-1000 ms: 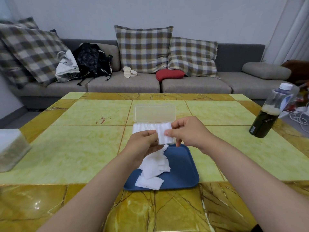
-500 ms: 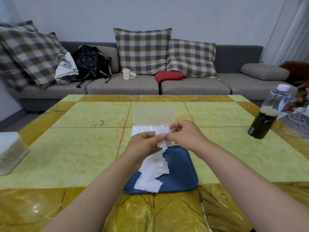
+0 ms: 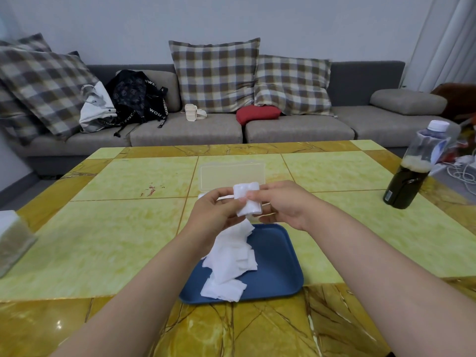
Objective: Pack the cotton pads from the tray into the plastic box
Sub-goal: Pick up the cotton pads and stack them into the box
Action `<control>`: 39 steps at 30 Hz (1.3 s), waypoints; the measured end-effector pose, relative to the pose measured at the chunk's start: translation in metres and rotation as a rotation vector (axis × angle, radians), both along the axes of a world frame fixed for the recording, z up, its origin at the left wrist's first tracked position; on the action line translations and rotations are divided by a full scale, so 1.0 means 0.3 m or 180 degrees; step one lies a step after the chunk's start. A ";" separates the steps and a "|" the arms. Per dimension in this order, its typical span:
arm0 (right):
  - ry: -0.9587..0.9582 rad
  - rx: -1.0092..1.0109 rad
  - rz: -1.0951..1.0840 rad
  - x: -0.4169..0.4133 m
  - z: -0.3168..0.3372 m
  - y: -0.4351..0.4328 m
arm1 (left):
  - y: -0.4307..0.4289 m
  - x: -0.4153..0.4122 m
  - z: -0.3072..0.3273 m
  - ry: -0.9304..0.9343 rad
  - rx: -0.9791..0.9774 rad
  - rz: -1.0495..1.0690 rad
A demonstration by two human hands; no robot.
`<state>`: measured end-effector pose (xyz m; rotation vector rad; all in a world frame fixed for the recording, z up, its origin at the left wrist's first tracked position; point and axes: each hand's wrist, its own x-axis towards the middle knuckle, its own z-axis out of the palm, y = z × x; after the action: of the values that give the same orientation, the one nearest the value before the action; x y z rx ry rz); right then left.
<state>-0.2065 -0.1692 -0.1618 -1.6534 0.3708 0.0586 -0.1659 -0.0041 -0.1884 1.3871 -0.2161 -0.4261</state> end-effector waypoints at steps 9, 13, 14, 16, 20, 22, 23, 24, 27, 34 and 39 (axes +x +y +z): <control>-0.0317 -0.0161 -0.0957 0.129 0.023 -0.124 | -0.114 0.199 0.002 -0.2232 0.2332 0.0175; -0.0004 0.0070 -0.0949 0.195 -0.032 -0.127 | -0.194 0.253 -0.045 -0.2564 0.2864 -0.0354; 0.0066 -0.0039 -0.0959 0.213 -0.050 -0.127 | -0.207 0.266 -0.065 -0.2561 0.2966 -0.0399; 0.0171 -0.0512 -0.0930 0.232 -0.076 -0.127 | -0.215 0.277 -0.094 -0.2480 0.3112 -0.0313; 0.0166 -0.1976 -0.0542 0.257 -0.109 -0.138 | -0.194 0.298 -0.102 -0.2370 0.3369 -0.0263; 0.0152 -0.2564 -0.0318 0.265 -0.106 -0.129 | -0.180 0.309 -0.095 -0.2342 0.3435 -0.0305; 0.0163 -0.2872 -0.0222 0.269 -0.100 -0.120 | -0.175 0.311 -0.093 -0.2321 0.3411 -0.0326; 0.0206 -0.3186 -0.0126 0.275 -0.092 -0.106 | -0.169 0.313 -0.091 -0.2306 0.3376 -0.0347; 0.0456 -0.4001 0.0083 0.285 -0.071 -0.055 | -0.164 0.319 -0.096 -0.2313 0.3311 -0.0398; 0.1107 -0.4822 0.0126 0.331 -0.037 0.022 | -0.151 0.318 -0.112 -0.2539 0.3297 -0.0472; 0.1314 -0.3598 0.0444 0.352 -0.030 0.012 | -0.120 0.305 -0.123 -0.2541 0.2920 -0.0620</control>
<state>-0.1008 -0.1655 -0.1707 -2.7973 0.6684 0.3485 -0.0743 -0.0402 -0.2254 2.4143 -0.8925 -0.0858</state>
